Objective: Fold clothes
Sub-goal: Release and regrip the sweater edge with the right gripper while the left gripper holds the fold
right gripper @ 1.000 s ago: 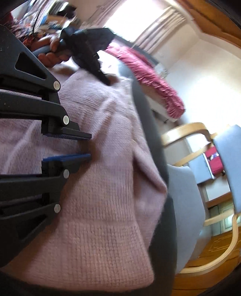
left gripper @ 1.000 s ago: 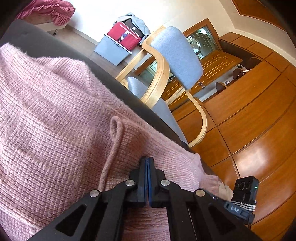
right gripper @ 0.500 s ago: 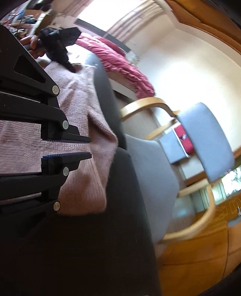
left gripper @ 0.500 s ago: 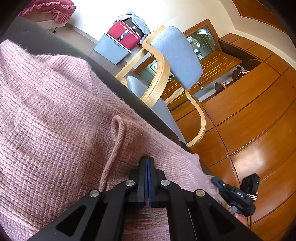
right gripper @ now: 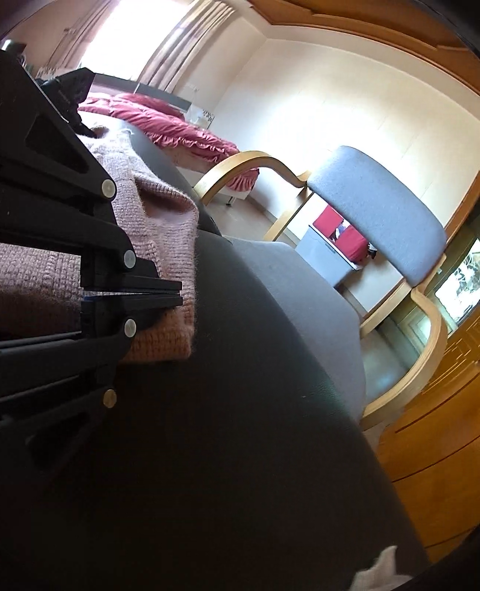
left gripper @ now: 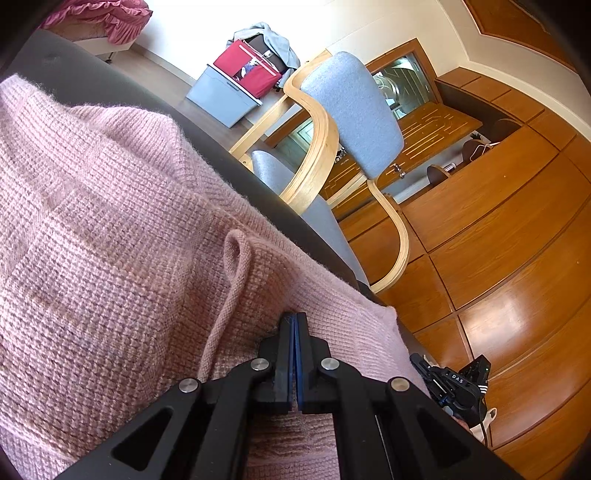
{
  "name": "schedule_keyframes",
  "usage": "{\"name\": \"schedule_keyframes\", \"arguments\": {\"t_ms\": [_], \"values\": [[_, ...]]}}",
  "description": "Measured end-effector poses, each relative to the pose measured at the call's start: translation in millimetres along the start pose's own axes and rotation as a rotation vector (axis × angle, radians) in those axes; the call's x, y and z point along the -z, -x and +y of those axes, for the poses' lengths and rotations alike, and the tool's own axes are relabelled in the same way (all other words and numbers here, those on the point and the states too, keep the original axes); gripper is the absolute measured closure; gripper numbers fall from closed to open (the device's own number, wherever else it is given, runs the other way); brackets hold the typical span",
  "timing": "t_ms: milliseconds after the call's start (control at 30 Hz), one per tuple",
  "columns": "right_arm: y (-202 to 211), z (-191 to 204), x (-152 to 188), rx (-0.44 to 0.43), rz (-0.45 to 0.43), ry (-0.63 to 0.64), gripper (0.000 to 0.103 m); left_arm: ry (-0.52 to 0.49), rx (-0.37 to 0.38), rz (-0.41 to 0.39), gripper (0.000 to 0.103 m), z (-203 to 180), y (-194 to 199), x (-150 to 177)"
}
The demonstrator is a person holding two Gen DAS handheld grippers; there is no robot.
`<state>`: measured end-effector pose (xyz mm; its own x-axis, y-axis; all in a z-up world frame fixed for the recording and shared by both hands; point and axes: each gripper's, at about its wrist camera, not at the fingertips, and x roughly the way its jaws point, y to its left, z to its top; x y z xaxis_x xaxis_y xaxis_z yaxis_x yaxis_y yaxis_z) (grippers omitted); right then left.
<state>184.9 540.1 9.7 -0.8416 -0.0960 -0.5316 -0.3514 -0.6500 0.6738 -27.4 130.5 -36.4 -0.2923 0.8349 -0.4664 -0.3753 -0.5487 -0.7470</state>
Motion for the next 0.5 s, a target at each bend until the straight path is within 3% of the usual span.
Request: {"name": "schedule_keyframes", "arguments": {"t_ms": [100, 267, 367, 500], "values": [[-0.7, 26.9, 5.5, -0.029, 0.028, 0.063, 0.096, 0.006, 0.005, -0.001, 0.102, 1.5, 0.5, -0.4], [-6.8, 73.9, 16.8, -0.089, 0.088, 0.169, 0.096, 0.009, 0.009, -0.001, 0.102, 3.4, 3.5, 0.1], [-51.3, 105.3, 37.4, -0.196, 0.220, 0.186, 0.096, 0.011, 0.012, -0.002, 0.102, 4.6, 4.5, 0.2], [-96.7, 114.7, 48.0, -0.263, 0.277, 0.166, 0.096, 0.013, 0.015, -0.003, 0.102, 4.9, 4.5, 0.8]]}}
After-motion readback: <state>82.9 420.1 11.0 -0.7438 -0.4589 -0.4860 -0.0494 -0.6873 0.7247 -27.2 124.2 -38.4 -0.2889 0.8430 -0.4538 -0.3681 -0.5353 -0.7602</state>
